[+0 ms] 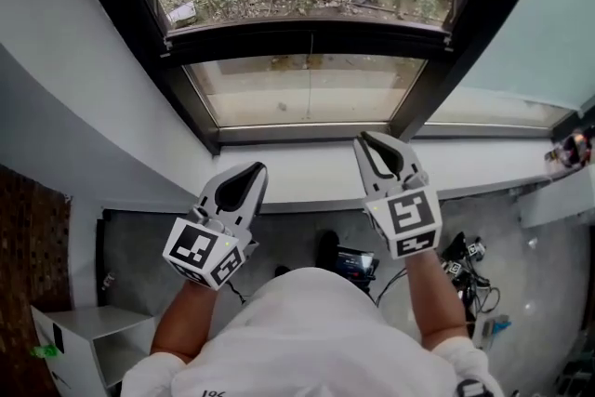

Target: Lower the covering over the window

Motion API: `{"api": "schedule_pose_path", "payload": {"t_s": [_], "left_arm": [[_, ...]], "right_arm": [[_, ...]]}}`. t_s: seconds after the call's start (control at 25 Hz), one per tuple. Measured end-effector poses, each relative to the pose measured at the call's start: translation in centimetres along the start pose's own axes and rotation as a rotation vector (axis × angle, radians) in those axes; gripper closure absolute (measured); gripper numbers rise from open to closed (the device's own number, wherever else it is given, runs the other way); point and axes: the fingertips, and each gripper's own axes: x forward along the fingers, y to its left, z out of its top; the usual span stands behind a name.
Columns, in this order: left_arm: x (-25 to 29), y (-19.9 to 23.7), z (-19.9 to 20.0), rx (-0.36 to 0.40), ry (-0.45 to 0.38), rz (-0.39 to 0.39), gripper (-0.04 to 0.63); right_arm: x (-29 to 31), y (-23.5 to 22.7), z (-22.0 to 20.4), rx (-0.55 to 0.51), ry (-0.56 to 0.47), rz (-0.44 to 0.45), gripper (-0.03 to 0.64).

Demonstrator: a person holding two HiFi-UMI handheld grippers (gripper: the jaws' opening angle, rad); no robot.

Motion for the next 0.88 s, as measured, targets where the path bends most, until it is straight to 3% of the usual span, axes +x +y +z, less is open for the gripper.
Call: {"api": "schedule_pose_path", "payload": {"t_s": [0.44,0.88], "left_arm": [[-4.5,-3.4,-2.9,-0.055,0.03,-0.083,0.568],[-6.6,-5.5,-3.6,-0.089,0.04,-0.052,0.568]], "right_arm": [[-4.4,6.0,-2.0,0.072,0.018,0.018,0.571],[-7.9,6.8,-2.1,0.087,0.007,0.053,0.571]]}}
